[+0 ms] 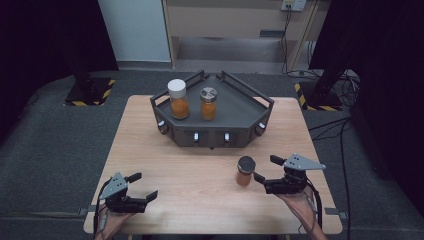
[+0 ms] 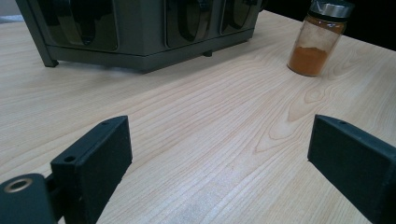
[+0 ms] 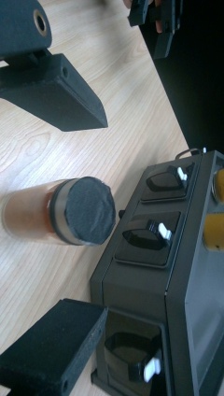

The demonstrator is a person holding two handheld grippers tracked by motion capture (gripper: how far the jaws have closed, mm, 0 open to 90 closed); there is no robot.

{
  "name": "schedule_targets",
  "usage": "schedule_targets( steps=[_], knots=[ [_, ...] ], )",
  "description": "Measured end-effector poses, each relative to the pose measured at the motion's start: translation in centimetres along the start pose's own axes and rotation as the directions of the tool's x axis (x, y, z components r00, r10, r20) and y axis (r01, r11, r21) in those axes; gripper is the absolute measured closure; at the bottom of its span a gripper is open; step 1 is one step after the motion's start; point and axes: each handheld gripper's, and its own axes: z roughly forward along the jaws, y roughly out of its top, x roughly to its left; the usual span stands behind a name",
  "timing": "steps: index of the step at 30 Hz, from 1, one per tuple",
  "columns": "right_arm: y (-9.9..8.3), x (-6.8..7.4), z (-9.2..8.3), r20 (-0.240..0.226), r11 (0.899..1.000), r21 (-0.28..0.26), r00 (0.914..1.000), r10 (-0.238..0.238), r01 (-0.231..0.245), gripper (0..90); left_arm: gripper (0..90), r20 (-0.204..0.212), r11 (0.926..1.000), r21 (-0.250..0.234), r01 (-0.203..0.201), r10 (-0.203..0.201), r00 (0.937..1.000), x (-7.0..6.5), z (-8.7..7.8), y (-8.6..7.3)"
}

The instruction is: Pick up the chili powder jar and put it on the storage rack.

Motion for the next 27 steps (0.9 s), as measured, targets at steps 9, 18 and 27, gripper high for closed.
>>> schedule_targets(
  steps=[9, 18, 27],
  knots=[
    [0.6, -0.2, 1.8, -0.014, 1.0, 0.027, 0.9999, -0.005, 0.005, 9.4, 5.6, 0.001, 1.0, 0.002, -0.002, 0.002, 1.0, 0.0, 0.0, 0.0],
    [0.7, -0.4, 3.3, -0.02, 0.999, 0.051, 0.9998, -0.002, 0.003, 9.7, 5.7, 0.001, 1.0, 0.005, -0.005, 0.005, 1.0, 0.0, 0.0, 0.1],
    [0.5, -0.6, 4.7, -0.019, 0.998, 0.07, 0.9998, 0.006, -0.005, 10.6, 5.7, 0.002, 0.9999, 0.006, -0.008, 0.008, 1.0, -0.1, 0.0, 0.1]
  ],
)
